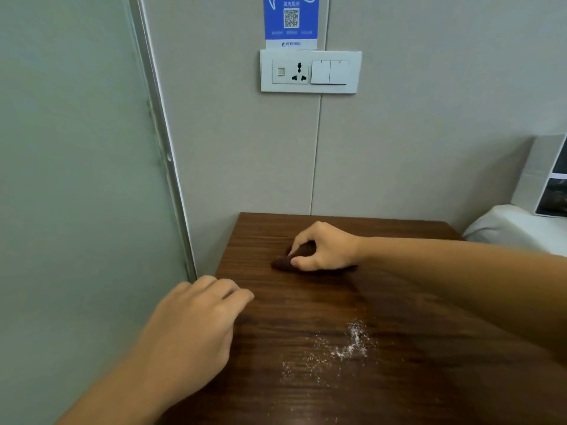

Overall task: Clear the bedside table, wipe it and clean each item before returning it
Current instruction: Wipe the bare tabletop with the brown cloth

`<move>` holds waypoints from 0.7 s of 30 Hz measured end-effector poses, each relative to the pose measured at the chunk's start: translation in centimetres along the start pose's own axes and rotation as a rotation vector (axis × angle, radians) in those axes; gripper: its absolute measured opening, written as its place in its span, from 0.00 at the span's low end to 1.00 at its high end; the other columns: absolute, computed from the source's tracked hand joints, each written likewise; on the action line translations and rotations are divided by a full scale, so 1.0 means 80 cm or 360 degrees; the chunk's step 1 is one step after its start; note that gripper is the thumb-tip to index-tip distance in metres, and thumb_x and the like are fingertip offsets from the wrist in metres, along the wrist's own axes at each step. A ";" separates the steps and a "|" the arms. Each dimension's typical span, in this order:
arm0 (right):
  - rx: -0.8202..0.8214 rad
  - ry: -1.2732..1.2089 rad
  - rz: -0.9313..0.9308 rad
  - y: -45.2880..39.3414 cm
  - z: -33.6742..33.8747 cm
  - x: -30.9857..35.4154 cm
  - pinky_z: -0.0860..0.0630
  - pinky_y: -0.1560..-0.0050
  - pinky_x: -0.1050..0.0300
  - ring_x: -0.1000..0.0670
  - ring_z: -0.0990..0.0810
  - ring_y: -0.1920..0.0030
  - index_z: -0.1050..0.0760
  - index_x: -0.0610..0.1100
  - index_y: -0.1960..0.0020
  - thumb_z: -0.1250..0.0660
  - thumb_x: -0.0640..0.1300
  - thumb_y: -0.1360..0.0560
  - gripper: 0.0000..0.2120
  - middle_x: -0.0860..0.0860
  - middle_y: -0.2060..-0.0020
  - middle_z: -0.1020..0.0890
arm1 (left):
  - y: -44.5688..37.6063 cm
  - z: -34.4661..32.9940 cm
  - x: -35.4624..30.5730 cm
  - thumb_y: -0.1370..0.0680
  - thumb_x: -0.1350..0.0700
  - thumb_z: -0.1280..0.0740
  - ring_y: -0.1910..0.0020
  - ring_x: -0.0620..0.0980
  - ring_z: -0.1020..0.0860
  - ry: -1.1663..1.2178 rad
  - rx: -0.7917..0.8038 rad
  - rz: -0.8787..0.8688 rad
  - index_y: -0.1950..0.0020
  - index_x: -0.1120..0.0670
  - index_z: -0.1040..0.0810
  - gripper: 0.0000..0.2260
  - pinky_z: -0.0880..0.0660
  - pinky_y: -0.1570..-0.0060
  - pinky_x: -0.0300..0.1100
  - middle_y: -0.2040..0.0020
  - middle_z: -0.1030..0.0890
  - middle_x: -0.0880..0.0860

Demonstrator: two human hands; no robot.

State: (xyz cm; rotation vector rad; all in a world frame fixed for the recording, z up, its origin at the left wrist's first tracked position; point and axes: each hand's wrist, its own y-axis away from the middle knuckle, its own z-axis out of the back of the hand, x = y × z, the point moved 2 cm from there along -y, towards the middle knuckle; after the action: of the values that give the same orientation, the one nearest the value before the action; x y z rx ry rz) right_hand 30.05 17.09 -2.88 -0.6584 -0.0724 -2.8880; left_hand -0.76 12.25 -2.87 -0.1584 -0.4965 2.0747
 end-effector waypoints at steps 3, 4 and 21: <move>-0.0322 0.0072 -0.0389 -0.033 0.017 -0.033 0.17 0.49 0.52 0.49 0.17 0.51 0.17 0.49 0.39 0.31 0.56 0.20 0.15 0.50 0.50 0.15 | 0.003 0.003 0.000 0.30 0.60 0.23 0.51 0.49 0.17 0.0028 0.0064 0.0064 0.40 0.48 0.16 0.19 0.19 0.60 0.45 0.48 0.16 0.43; -0.0401 0.0129 -0.0506 -0.044 0.017 -0.037 0.17 0.48 0.50 0.48 0.18 0.51 0.18 0.49 0.37 0.32 0.57 0.20 0.16 0.50 0.49 0.15 | 0.004 0.002 0.003 0.29 0.59 0.23 0.52 0.48 0.17 0.0025 0.0095 0.0090 0.40 0.48 0.16 0.19 0.19 0.60 0.45 0.48 0.16 0.43; -0.0256 0.0415 0.0013 -0.128 -0.007 -0.014 0.30 0.32 0.48 0.43 0.26 0.35 0.24 0.51 0.28 0.36 0.50 0.17 0.18 0.45 0.37 0.22 | 0.007 0.016 0.034 0.14 0.49 0.39 0.36 0.45 0.36 0.0054 0.0700 0.0235 0.20 0.36 0.38 0.23 0.34 0.40 0.41 0.38 0.37 0.41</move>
State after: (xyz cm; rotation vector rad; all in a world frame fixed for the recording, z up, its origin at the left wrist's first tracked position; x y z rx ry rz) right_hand 28.93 27.27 -3.99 -0.2995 0.1987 -2.9646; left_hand -3.04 13.88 -1.69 0.0312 0.0003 2.2679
